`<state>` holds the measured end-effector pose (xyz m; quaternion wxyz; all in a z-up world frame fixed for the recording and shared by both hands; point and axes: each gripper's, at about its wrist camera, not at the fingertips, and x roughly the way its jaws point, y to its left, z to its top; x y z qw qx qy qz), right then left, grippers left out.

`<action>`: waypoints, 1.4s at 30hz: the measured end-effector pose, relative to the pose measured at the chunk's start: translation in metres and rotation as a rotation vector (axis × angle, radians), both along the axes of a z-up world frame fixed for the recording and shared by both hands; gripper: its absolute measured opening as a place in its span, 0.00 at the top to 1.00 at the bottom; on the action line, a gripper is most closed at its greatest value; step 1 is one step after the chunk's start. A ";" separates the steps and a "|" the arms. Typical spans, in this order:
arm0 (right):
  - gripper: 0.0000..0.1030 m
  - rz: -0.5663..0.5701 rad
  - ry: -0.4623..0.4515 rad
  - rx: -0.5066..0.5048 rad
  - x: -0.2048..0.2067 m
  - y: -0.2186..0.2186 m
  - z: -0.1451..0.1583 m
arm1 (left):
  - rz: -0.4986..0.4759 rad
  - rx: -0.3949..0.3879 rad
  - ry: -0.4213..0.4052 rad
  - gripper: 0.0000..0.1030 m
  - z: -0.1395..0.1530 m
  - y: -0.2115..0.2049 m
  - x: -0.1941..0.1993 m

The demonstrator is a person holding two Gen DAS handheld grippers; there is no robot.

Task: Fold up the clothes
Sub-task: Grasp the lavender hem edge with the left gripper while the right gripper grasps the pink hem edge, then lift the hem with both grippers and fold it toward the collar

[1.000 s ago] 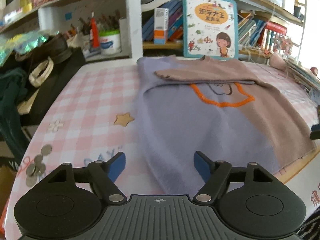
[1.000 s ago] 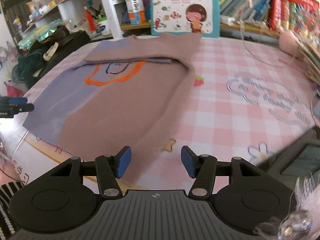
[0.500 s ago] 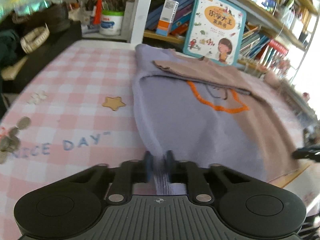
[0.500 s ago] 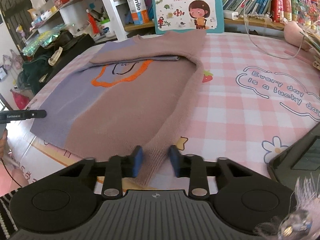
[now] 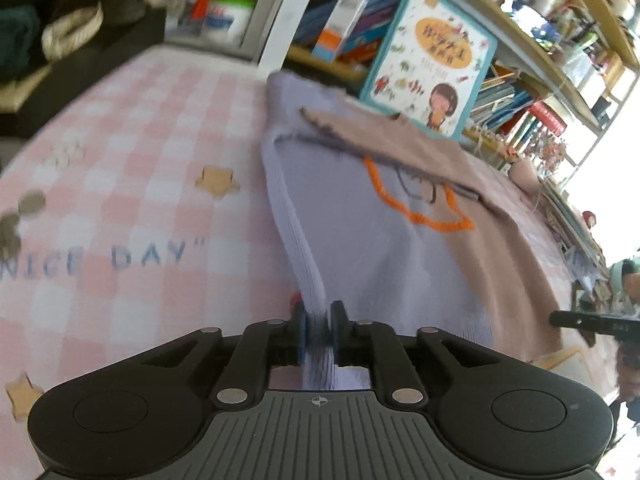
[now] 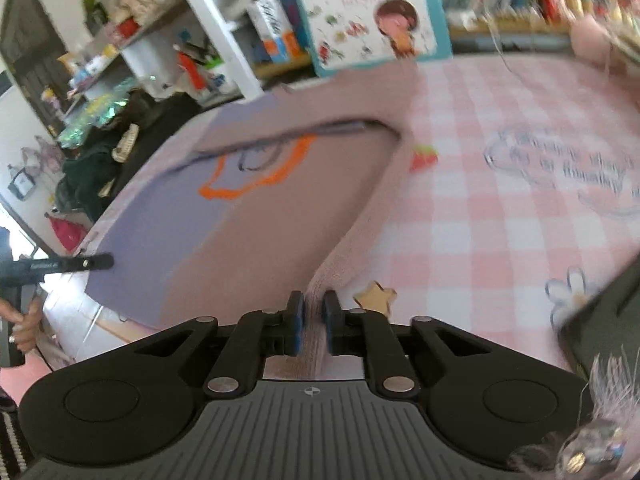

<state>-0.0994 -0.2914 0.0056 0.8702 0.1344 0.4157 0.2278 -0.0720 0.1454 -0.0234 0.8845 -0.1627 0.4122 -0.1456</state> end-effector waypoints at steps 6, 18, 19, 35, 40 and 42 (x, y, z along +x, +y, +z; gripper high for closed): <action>0.76 -0.008 0.038 0.084 0.009 -0.005 -0.008 | 0.016 -0.075 0.004 0.81 -0.005 0.006 0.006; 0.92 0.076 -0.009 0.085 -0.013 0.002 0.006 | -0.043 0.022 -0.047 0.95 0.010 0.007 0.006; 0.92 0.074 -0.010 0.071 -0.014 0.002 0.006 | -0.057 0.026 -0.043 0.95 0.011 0.005 0.005; 0.86 0.057 0.085 0.147 -0.012 -0.003 -0.012 | -0.057 -0.110 0.046 0.85 -0.006 0.016 0.003; 0.91 0.065 0.074 0.130 -0.014 -0.002 -0.012 | -0.058 -0.116 0.033 0.93 -0.008 0.018 0.001; 0.92 0.068 0.068 0.121 -0.016 -0.002 -0.012 | -0.055 -0.116 0.028 0.95 -0.009 0.018 -0.001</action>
